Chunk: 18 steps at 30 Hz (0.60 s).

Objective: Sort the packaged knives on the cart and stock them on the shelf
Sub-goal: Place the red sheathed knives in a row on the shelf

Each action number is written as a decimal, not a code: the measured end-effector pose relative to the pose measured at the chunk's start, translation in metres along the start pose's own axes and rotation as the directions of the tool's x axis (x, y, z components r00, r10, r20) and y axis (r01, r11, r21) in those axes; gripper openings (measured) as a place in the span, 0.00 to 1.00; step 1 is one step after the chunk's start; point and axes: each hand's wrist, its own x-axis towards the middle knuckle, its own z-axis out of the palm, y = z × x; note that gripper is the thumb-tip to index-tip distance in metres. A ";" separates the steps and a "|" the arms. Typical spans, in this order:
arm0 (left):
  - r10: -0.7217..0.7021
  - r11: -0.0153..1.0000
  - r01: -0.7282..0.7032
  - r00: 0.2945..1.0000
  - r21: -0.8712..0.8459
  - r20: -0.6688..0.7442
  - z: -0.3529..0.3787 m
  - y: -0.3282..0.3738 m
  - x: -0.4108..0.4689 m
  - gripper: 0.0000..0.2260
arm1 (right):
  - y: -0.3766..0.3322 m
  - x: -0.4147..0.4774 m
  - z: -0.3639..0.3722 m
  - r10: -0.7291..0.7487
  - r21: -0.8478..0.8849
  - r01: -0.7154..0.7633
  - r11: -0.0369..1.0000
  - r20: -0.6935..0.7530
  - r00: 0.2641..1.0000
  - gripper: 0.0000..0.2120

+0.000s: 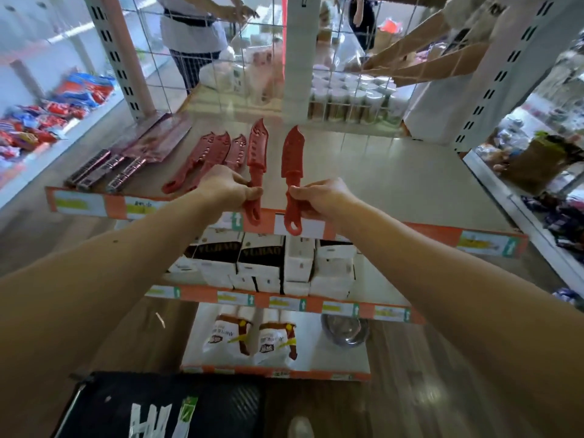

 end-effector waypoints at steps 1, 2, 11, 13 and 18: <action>0.006 0.999 -0.005 1.000 0.035 -0.010 -0.001 0.002 0.007 0.06 | -0.004 0.009 0.001 -0.002 0.008 0.002 1.000 0.011 1.000 0.15; 0.024 0.997 -0.022 0.999 0.076 -0.026 -0.003 0.004 0.012 0.08 | -0.007 0.018 0.002 -0.009 0.007 0.009 1.000 0.023 1.000 0.15; 0.003 0.970 0.008 0.999 0.243 -0.045 -0.010 0.011 0.054 0.11 | -0.029 0.085 0.000 -0.002 -0.045 0.006 0.999 0.080 0.997 0.10; 0.029 0.948 -0.010 0.998 0.318 -0.053 -0.011 0.012 0.056 0.10 | -0.030 0.093 -0.003 0.010 -0.057 -0.005 0.998 0.084 0.996 0.12; 0.173 0.868 -0.111 0.981 0.484 -0.084 -0.015 0.016 0.055 0.17 | -0.032 0.101 -0.004 0.030 -0.024 -0.028 0.999 0.094 0.995 0.14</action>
